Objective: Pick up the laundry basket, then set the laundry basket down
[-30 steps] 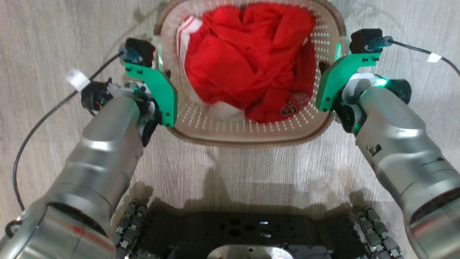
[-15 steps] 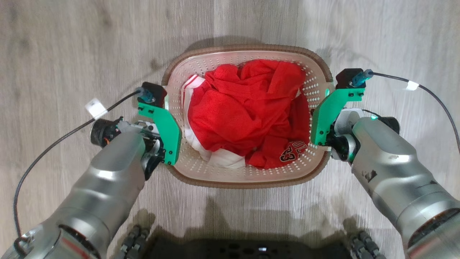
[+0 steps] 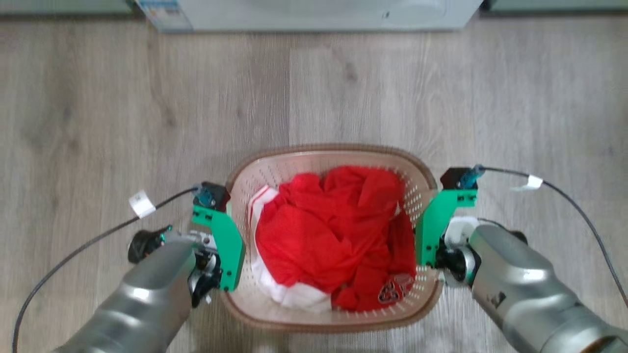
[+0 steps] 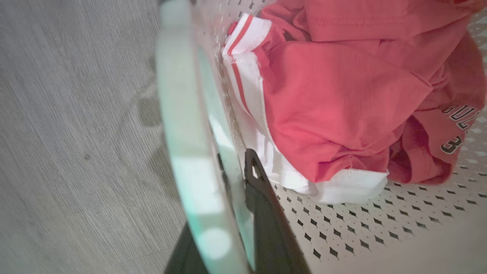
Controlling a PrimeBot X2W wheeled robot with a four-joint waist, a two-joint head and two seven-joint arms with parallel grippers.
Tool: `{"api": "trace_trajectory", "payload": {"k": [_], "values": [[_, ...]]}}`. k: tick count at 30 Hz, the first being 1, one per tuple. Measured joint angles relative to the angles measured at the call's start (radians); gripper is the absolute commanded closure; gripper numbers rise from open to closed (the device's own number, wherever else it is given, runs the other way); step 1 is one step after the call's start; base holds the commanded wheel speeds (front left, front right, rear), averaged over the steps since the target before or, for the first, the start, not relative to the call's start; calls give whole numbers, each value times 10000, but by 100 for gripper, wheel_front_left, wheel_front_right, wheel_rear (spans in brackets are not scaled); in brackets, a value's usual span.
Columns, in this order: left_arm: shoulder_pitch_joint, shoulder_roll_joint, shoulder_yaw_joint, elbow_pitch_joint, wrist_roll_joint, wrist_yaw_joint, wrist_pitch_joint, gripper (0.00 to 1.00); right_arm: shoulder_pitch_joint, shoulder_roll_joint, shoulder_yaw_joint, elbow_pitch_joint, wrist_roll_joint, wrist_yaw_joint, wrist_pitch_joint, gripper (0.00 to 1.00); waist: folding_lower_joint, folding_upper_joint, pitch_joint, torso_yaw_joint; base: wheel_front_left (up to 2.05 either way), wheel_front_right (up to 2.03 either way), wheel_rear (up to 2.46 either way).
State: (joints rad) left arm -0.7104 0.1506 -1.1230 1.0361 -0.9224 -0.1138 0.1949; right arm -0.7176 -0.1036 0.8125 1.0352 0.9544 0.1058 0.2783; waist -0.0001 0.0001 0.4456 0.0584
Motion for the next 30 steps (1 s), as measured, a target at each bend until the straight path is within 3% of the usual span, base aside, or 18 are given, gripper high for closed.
{"api": "trace_trajectory", "payload": {"k": [15, 30], "values": [[1504, 500, -554, -863, -593, 17, 412, 100, 1503, -35, 255, -359, 221, -6, 523, 100, 0, 0, -2430, -65, 0, 0, 0], [2431, 941, -694, -1981, -736, 583, 713, 100, 2406, -38, -59, -554, 36, -6, 802, 100, -1, 0, -3399, 5, 0, 0, 0]]}}
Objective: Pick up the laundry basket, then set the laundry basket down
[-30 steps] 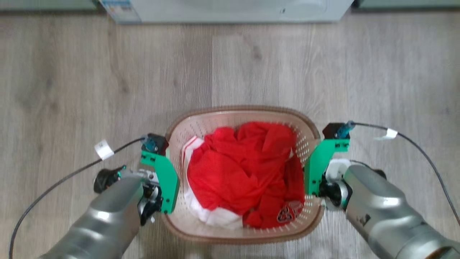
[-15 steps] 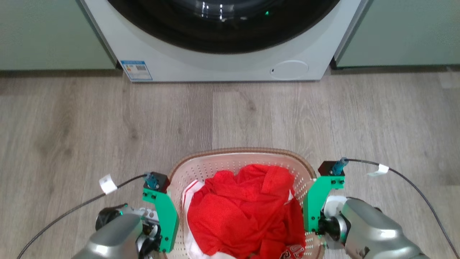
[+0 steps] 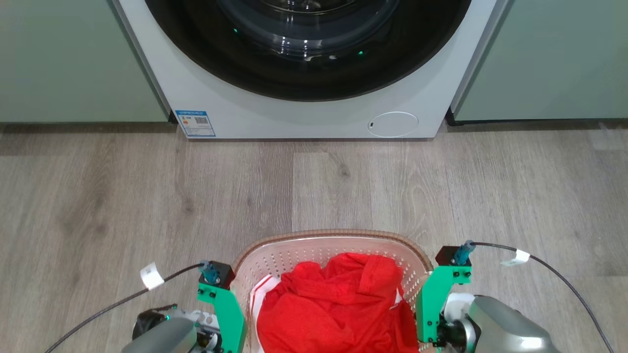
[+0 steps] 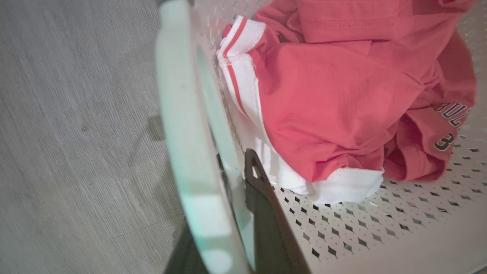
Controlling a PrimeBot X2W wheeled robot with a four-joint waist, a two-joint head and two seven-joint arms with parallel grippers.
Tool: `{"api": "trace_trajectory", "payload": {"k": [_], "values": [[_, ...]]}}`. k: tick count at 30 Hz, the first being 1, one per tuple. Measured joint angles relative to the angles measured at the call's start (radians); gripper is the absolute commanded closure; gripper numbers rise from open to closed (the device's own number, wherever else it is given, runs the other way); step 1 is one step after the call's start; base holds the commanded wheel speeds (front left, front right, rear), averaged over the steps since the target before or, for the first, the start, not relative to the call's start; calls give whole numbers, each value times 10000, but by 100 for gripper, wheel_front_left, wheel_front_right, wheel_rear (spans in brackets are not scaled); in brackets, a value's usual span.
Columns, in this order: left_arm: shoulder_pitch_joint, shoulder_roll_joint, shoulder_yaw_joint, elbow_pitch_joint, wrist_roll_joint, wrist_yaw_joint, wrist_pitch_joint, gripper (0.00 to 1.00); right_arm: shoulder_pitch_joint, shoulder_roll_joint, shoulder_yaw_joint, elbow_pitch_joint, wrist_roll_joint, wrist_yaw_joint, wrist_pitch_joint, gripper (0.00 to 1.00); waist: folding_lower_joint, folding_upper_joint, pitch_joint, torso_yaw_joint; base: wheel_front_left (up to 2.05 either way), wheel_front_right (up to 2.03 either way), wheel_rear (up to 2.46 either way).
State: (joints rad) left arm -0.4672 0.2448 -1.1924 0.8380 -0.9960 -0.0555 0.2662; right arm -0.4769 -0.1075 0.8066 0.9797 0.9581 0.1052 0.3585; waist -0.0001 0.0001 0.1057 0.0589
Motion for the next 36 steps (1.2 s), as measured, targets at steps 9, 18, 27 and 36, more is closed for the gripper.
{"api": "trace_trajectory", "payload": {"k": [9, 18, 27, 36], "values": [[73, 297, -21, -629, -4, 313, 153, 100, 260, -4, -431, -276, -190, 0, -2, 100, 0, -1, -31, 25, 0, 0, 0], [130, 424, -25, -1012, -88, 489, 244, 100, 347, -6, -796, -395, -596, 0, 180, 100, 0, -1, -23, 69, 0, 0, 0], [130, 504, -23, -1214, -100, 593, 278, 100, 423, -6, -1181, -596, -991, 0, 332, 100, 0, -1, 8, 70, 0, 0, 0], [137, 571, -42, -1340, -98, 663, 316, 100, 653, -6, -1584, -909, -1331, 0, 508, 100, 1, -1, 28, 50, 0, 0, 0]]}}
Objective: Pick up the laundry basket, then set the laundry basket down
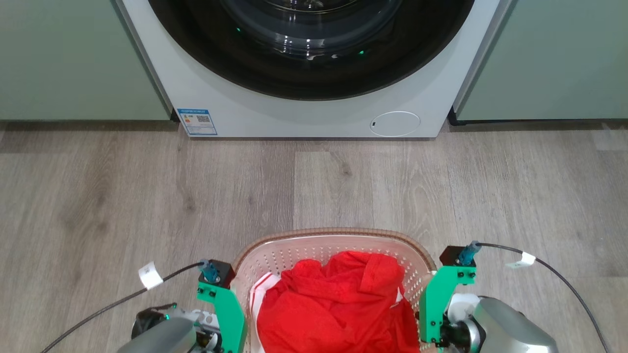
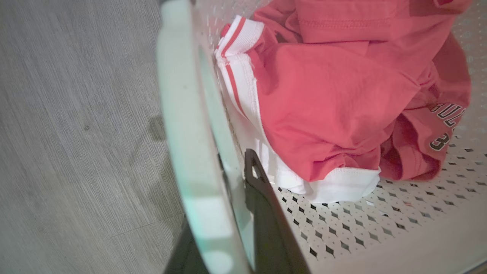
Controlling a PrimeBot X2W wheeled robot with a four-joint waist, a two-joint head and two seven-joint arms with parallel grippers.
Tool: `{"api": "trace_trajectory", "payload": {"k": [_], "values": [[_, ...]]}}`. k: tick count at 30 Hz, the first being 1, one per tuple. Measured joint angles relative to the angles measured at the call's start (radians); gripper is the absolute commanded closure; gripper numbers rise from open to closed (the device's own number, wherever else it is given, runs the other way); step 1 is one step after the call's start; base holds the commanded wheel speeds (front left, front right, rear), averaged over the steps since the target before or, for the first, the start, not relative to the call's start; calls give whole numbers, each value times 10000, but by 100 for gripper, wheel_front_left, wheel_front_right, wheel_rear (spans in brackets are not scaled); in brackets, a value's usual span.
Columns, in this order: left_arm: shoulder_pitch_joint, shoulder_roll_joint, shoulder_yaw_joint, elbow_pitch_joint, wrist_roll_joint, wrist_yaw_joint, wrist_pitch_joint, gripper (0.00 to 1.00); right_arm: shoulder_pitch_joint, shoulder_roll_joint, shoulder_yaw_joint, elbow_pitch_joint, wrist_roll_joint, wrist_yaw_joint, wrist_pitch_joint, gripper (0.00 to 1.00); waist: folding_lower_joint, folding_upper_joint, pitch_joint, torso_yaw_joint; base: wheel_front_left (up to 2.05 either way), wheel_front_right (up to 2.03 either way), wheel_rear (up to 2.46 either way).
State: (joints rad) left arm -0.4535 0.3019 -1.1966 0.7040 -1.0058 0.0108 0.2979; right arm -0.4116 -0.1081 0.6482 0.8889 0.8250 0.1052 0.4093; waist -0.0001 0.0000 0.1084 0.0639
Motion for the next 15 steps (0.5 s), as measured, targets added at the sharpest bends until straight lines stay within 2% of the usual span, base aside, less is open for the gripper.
{"api": "trace_trajectory", "payload": {"k": [15], "values": [[5, 25, -59, -105, -2, 86, 36, 100, 367, 2, -585, -453, -512, 0, 305, 100, 0, 0, 6, 19, 0, 0, 0]]}}
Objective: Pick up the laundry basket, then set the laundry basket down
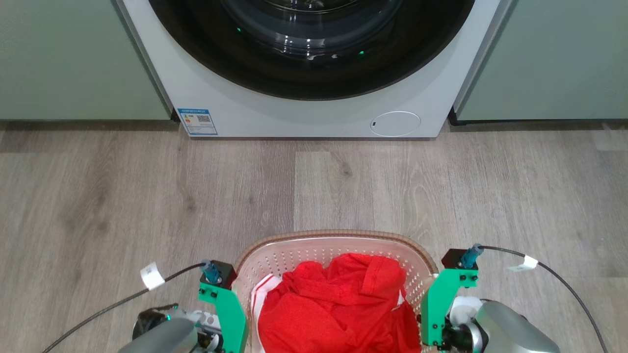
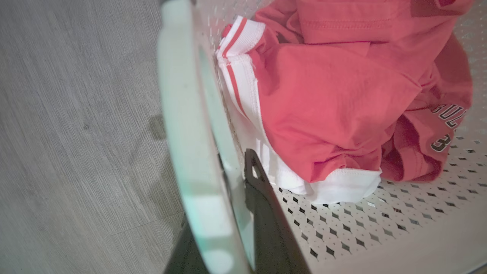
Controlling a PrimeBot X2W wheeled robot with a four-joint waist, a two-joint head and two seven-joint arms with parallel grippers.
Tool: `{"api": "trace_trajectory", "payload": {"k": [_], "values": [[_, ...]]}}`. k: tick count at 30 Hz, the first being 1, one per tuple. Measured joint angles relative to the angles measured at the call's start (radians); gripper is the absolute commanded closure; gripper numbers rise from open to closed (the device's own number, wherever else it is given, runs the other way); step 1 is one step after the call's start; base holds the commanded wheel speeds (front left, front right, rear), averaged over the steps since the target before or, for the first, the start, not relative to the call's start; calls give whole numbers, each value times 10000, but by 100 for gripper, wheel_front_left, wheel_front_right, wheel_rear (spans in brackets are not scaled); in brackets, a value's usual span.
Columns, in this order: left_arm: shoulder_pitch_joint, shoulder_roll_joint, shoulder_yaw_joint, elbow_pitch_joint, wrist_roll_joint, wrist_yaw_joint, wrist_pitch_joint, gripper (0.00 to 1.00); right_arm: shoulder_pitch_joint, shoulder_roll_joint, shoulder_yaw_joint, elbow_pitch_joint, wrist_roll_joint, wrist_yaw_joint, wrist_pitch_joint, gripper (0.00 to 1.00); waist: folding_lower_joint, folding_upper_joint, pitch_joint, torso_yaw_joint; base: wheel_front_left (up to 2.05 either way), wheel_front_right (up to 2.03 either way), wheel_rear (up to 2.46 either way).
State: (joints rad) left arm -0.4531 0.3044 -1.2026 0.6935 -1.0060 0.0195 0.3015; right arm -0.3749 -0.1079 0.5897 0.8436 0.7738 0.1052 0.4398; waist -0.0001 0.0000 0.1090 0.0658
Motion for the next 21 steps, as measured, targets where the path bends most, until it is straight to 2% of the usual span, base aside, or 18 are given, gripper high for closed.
{"api": "trace_trajectory", "payload": {"k": [21], "values": [[9, 0, -56, -59, -71, 4, -75, 100, 429, 4, -836, -769, -880, 0, 510, 100, 1, 0, 103, 43, 0, 0, 0]]}}
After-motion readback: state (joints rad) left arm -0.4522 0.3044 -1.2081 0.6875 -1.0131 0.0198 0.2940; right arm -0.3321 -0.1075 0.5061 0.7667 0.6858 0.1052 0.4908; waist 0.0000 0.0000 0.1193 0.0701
